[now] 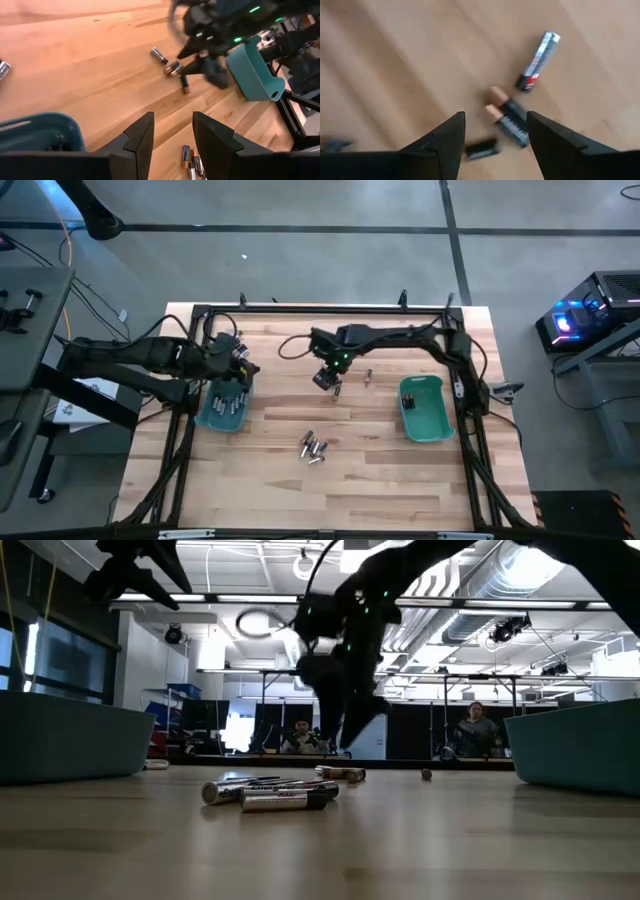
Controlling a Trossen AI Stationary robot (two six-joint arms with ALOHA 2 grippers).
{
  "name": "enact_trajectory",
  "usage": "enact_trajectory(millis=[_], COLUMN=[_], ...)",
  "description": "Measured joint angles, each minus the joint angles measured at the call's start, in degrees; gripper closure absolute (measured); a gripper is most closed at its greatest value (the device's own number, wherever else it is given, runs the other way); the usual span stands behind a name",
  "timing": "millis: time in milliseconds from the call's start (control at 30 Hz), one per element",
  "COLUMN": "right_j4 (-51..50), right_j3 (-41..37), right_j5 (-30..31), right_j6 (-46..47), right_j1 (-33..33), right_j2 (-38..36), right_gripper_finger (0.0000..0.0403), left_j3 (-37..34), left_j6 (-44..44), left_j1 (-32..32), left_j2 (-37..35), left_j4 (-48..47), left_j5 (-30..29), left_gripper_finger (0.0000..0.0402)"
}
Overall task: Sort batteries
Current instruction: Put the silver battery into the blue bin
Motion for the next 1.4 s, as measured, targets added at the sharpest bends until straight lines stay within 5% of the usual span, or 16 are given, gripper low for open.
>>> enact_trajectory(millis=[167, 733, 1033, 1133, 1400], right_j4=[0.3, 4.01, 4.04, 4.21, 7.31], right_j3=[0.0, 0.2, 0.22, 0.21, 5.52], right_j5=[5.81, 4.02, 4.72, 3.08, -3.01], right_j6=[0.45, 2.83, -4.15, -9.24, -27.65], right_j1=[-1.02, -2.44, -1.15, -0.98, 1.6], right_j2=[2.78, 5.71, 5.86, 4.22, -6.44], right_gripper_finger=[0.0216, 0.0239, 0.0374, 0.0383, 0.0383], left_j3=[-0.02, -0.02, -0.02, -0.02, -0.02], left_j6=[0.47, 2.61, 4.28, 5.75, 28.89], left_j1=[0.0, 0.0, 0.0, 0.0, -0.13], left_j2=[0.88, 1.21, 1.21, 1.21, 1.21], left_j4=[-0.04, -0.1, -0.15, -0.15, 6.62], left_j5=[-0.36, -0.42, -0.41, -0.39, 2.14], left_gripper_finger=[0.0273, 0.0273, 0.0273, 0.0273, 0.0273])
